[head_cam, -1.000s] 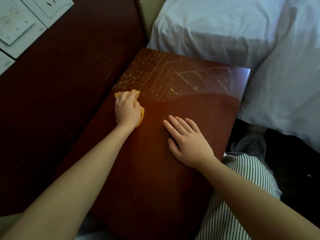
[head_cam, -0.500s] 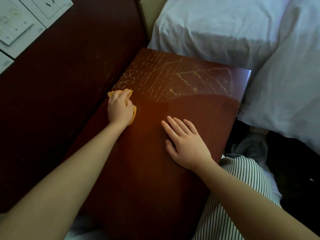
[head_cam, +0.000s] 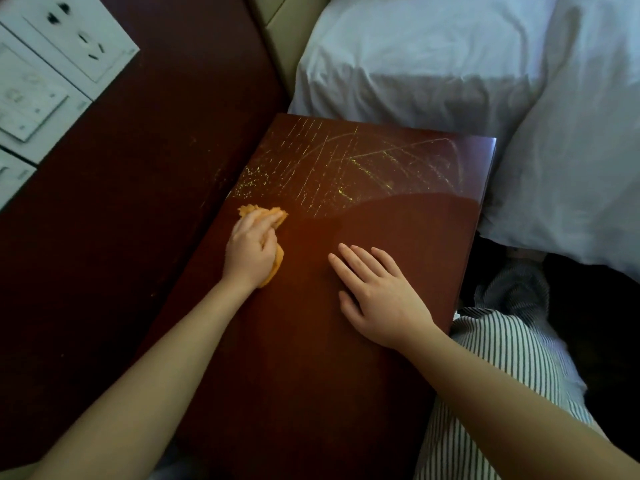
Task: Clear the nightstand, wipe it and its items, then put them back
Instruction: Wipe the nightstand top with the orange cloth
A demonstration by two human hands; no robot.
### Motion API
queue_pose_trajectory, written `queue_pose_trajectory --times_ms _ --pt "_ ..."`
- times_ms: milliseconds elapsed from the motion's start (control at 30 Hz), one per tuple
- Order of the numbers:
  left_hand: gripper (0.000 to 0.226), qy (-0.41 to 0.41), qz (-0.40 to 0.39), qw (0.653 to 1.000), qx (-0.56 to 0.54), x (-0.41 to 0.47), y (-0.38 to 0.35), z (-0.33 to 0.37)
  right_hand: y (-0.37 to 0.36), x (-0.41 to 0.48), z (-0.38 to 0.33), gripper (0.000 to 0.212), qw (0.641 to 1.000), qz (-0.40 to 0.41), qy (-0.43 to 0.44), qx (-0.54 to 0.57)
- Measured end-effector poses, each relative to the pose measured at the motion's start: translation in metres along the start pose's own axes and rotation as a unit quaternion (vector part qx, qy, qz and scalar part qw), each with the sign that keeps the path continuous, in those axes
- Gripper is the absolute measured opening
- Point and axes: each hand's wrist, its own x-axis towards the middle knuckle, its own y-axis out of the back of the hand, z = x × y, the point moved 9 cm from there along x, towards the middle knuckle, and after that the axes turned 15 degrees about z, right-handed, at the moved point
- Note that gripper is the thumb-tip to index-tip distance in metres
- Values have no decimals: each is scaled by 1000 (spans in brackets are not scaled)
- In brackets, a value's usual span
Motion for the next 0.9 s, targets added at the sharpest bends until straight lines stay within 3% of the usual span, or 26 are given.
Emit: queue_pose_trajectory --times_ms 100,200,267,433,500,767,900 --pt "38 79 47 995 37 17 -3 0 0 0 0 54 1000 -1 1 1" --pt "38 96 59 992 55 23 -10 12 -1 0 0 54 1000 -4 -3 9" --pt "38 73 37 996 45 16 -15 24 -1 -1 0 54 1000 -9 -5 13" --pt "38 -73 -27 997 -26 -23 -9 44 -2 -1 0 54 1000 -11 -8 13" --pt "40 -85 -40 995 -31 -27 -4 35 -2 -1 0 54 1000 -10 -7 17" --pt "38 85 59 994 36 14 -13 20 -1 0 0 54 1000 -10 -8 17" --pt "38 42 25 999 18 2 -21 39 0 0 0 54 1000 -11 -11 14"
